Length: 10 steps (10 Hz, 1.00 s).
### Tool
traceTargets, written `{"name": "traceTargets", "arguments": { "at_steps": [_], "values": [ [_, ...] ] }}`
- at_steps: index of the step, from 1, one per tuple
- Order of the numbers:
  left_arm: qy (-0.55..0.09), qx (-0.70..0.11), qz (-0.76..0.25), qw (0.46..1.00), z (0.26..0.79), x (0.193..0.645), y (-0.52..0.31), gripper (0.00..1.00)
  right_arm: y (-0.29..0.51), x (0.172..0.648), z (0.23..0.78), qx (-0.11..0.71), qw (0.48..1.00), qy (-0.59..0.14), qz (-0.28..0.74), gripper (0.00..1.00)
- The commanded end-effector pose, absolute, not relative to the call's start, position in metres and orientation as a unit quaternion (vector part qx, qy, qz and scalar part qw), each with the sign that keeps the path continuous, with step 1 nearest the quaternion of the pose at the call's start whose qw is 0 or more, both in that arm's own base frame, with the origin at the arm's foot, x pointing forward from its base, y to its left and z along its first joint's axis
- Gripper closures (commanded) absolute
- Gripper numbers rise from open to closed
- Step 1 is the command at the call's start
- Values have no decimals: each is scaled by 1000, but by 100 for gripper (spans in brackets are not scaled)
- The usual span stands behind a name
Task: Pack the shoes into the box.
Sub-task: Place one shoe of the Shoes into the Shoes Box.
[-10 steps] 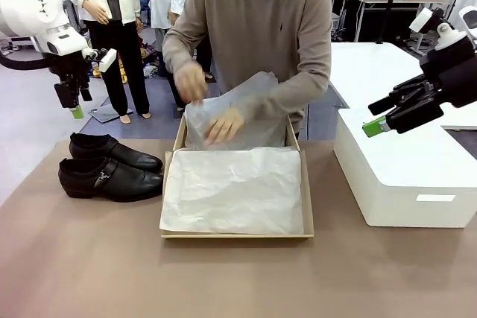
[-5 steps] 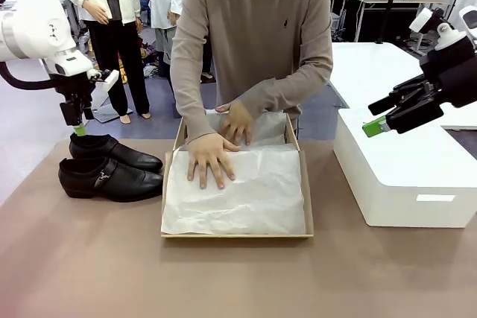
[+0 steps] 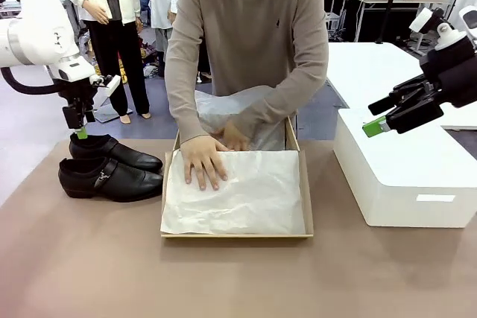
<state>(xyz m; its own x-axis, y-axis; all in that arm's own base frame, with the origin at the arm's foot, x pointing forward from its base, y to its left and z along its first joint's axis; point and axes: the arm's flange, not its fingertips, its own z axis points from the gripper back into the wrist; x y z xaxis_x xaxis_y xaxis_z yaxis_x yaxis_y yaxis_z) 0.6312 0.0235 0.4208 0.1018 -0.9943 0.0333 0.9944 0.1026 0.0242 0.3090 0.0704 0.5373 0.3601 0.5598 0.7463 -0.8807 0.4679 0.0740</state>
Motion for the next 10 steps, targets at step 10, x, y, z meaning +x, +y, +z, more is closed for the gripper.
{"name": "traceTargets", "arguments": {
  "at_steps": [10],
  "values": [
    [-26, 12, -683, 730, 422, 653, 21, 0, 71, 313, 537, 250, 778, -342, 465, 0]
  ]
}}
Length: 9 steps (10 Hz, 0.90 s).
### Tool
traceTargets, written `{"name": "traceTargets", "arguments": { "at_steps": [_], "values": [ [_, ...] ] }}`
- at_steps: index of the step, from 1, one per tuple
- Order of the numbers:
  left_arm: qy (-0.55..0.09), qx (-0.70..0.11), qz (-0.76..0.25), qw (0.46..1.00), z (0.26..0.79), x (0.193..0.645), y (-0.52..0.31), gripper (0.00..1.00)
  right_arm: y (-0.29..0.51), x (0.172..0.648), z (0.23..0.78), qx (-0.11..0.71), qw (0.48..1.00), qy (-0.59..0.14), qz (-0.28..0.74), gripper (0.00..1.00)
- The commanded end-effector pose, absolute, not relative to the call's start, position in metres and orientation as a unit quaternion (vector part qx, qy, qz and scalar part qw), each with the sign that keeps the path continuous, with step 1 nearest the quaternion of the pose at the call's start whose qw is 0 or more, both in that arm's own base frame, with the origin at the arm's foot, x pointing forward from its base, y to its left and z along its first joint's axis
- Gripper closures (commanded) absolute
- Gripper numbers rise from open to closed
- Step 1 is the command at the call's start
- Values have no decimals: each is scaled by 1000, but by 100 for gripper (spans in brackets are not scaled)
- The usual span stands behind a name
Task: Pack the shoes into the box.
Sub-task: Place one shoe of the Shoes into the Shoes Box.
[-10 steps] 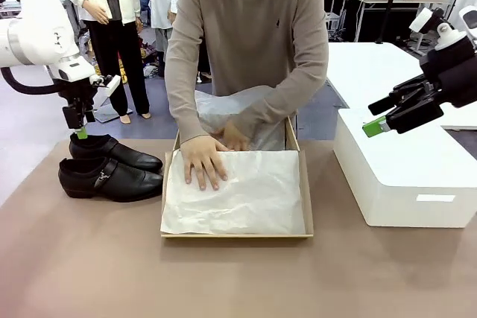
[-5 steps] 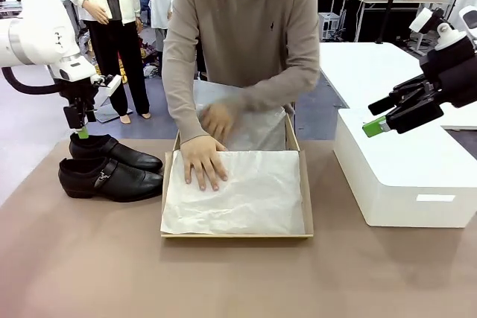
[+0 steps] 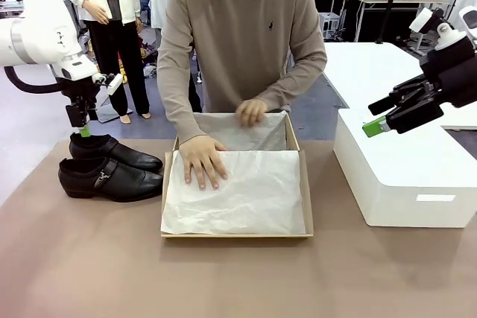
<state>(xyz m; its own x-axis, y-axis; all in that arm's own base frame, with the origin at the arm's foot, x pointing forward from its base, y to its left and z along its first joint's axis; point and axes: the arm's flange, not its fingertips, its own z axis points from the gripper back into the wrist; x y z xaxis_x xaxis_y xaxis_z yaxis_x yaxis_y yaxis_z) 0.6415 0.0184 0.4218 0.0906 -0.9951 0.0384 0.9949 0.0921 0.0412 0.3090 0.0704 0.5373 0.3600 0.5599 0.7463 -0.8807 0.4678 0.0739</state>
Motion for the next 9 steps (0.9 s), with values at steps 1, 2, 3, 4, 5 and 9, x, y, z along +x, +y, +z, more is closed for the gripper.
{"name": "traceTargets", "arguments": {
  "at_steps": [1, 2, 3, 4, 5, 9],
  "values": [
    [-23, 14, -685, 728, 420, 658, 22, 0, 71, 313, 537, 250, 778, -342, 465, 0],
    [-18, 15, -687, 727, 417, 663, 23, 0, 71, 313, 537, 250, 778, -342, 465, 0],
    [-16, 14, -689, 725, 412, 668, 24, 0, 71, 313, 537, 250, 778, -342, 465, 0],
    [-13, 18, -690, 723, 406, 673, 24, 0, 71, 313, 537, 250, 778, -342, 465, 0],
    [-10, 17, -692, 722, 402, 676, 25, 0, 71, 313, 537, 250, 778, -342, 465, 0],
    [-7, 20, -694, 719, 392, 683, 28, 0, 71, 313, 537, 250, 778, -342, 465, 0]
  ]
}}
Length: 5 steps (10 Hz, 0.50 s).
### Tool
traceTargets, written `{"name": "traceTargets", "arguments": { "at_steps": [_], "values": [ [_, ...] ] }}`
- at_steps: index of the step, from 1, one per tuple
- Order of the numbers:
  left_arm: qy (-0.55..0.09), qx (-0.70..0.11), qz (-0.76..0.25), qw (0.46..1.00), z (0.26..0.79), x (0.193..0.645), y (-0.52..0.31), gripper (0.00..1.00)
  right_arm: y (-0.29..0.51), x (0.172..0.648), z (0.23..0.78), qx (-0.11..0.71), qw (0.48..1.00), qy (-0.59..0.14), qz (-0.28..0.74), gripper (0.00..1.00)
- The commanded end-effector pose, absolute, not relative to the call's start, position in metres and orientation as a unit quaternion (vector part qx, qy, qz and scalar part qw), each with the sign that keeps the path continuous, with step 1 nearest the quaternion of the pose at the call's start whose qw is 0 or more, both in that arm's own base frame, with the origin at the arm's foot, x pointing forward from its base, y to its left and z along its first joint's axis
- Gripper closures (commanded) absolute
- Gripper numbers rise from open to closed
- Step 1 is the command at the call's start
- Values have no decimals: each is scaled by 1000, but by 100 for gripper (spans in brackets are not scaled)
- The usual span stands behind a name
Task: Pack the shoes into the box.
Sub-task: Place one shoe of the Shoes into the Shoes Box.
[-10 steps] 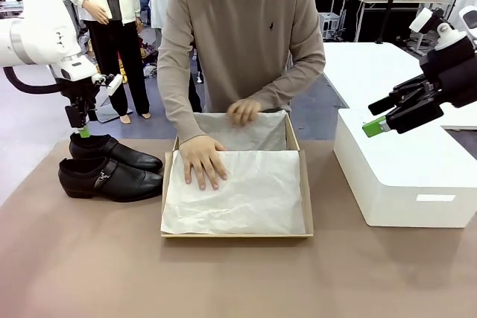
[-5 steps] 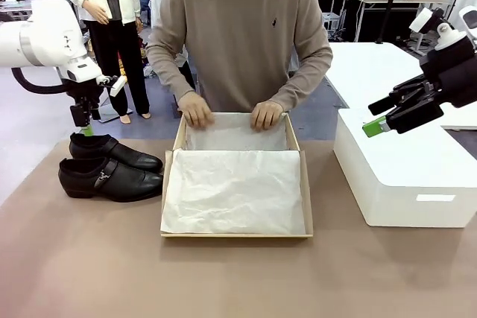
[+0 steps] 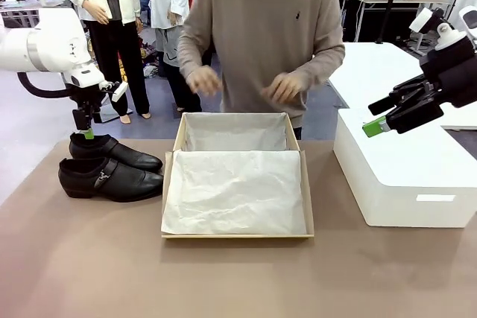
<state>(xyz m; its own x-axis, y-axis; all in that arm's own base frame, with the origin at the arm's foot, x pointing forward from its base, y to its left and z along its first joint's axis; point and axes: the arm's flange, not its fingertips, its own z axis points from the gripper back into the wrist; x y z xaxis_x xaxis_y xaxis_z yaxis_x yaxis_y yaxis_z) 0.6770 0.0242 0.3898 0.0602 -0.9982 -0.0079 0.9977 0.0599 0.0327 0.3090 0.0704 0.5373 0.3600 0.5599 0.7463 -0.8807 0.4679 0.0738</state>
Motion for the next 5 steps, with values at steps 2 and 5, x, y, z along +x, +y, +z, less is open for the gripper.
{"name": "traceTargets", "arguments": {
  "at_steps": [2, 5],
  "values": [
    [-3, 22, -698, 716, 389, 688, 28, 0, 71, 313, 537, 250, 778, -342, 465, 0],
    [-3, 24, -702, 712, 382, 694, 28, 0, 71, 313, 537, 250, 778, -342, 465, 0]
  ]
}}
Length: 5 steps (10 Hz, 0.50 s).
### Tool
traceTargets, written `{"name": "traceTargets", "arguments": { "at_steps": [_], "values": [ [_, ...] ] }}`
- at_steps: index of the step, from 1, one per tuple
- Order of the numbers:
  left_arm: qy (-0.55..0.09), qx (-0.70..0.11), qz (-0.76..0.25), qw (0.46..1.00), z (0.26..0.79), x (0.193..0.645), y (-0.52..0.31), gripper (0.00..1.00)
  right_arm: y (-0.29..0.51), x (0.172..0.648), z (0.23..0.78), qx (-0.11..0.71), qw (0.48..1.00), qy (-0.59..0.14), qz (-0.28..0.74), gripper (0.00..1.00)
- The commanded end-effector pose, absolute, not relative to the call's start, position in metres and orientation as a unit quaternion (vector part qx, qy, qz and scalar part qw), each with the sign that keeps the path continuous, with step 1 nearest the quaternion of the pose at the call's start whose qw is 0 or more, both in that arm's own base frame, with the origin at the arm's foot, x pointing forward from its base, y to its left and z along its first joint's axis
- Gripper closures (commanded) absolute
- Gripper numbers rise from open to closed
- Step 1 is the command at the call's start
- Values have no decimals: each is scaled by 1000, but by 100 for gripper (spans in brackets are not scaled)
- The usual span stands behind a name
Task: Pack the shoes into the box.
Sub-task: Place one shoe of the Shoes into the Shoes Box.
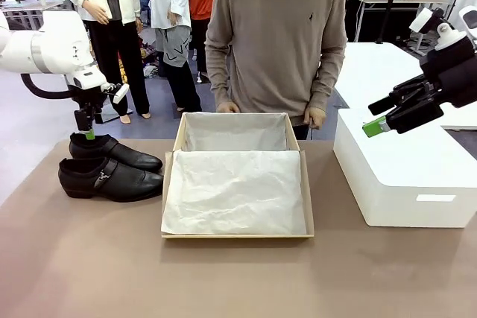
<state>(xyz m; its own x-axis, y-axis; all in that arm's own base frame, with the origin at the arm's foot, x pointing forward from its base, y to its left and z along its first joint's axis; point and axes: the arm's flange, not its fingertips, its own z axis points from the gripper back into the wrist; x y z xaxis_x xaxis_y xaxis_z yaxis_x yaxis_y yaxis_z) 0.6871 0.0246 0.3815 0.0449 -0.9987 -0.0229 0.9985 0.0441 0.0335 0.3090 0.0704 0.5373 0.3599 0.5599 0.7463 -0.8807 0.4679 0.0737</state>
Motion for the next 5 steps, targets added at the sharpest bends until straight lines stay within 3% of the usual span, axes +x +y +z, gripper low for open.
{"name": "traceTargets", "arguments": {
  "at_steps": [1, 5],
  "values": [
    [0, 25, -705, 709, 379, 695, 28, 0, 71, 313, 537, 250, 778, -342, 465, 0],
    [12, 7, -709, 705, 369, 697, 26, 0, 71, 313, 537, 250, 778, -342, 465, 0]
  ]
}}
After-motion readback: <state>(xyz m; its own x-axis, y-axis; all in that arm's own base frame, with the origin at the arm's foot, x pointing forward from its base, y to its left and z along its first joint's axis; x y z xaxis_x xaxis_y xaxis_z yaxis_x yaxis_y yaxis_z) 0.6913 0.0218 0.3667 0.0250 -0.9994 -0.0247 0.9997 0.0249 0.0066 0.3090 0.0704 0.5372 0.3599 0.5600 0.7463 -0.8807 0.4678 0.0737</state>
